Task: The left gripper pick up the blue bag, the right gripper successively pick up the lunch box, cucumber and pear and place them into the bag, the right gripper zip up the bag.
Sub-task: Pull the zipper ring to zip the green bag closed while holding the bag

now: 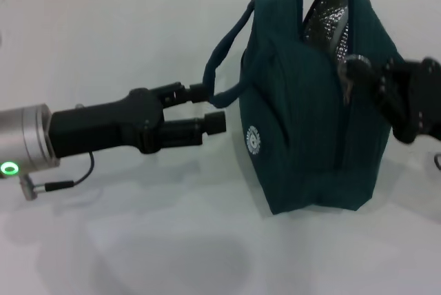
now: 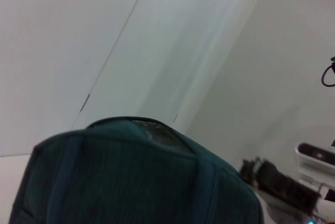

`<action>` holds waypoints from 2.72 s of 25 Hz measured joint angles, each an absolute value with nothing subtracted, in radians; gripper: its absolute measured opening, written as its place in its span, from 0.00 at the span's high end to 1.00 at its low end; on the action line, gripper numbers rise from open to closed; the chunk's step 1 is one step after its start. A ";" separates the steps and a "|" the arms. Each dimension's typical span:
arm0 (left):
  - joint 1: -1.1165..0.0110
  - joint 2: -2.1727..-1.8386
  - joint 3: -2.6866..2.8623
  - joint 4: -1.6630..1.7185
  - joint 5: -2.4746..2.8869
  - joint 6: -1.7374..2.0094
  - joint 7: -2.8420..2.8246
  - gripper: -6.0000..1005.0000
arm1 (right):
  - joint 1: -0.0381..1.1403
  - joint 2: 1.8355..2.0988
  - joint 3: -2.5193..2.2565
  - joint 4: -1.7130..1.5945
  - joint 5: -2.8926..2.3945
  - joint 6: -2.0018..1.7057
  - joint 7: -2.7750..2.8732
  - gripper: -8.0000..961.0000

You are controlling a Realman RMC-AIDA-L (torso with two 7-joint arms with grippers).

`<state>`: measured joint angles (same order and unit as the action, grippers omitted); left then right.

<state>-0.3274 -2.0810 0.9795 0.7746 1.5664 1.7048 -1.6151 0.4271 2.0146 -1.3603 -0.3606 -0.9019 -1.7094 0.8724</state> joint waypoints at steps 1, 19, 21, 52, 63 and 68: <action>-0.327 -2.081 0.980 0.759 1.567 1.707 -1.603 0.12 | 0.431 2.015 -1.359 -0.361 -0.899 -1.706 0.872 0.97; -0.389 -2.092 0.984 0.490 1.516 1.629 -1.343 0.12 | 0.625 2.021 -1.344 -0.363 -0.870 -1.524 0.875 0.97; -0.403 -2.092 0.984 0.461 1.481 1.609 -1.313 0.12 | 0.634 2.022 -1.345 -0.363 -0.870 -1.509 0.875 0.97; -0.558 -2.091 1.019 0.365 1.406 1.488 -1.268 0.73 | 0.662 2.022 -1.339 -0.362 -0.868 -1.450 0.873 0.97; -0.556 -2.088 1.030 0.367 1.466 1.498 -1.264 0.91 | 0.646 2.022 -1.340 -0.389 -0.816 -1.472 0.884 0.97; -0.550 -2.088 1.036 0.367 1.480 1.530 -1.249 0.93 | 0.643 2.019 -1.341 -0.383 -0.802 -1.463 0.901 0.97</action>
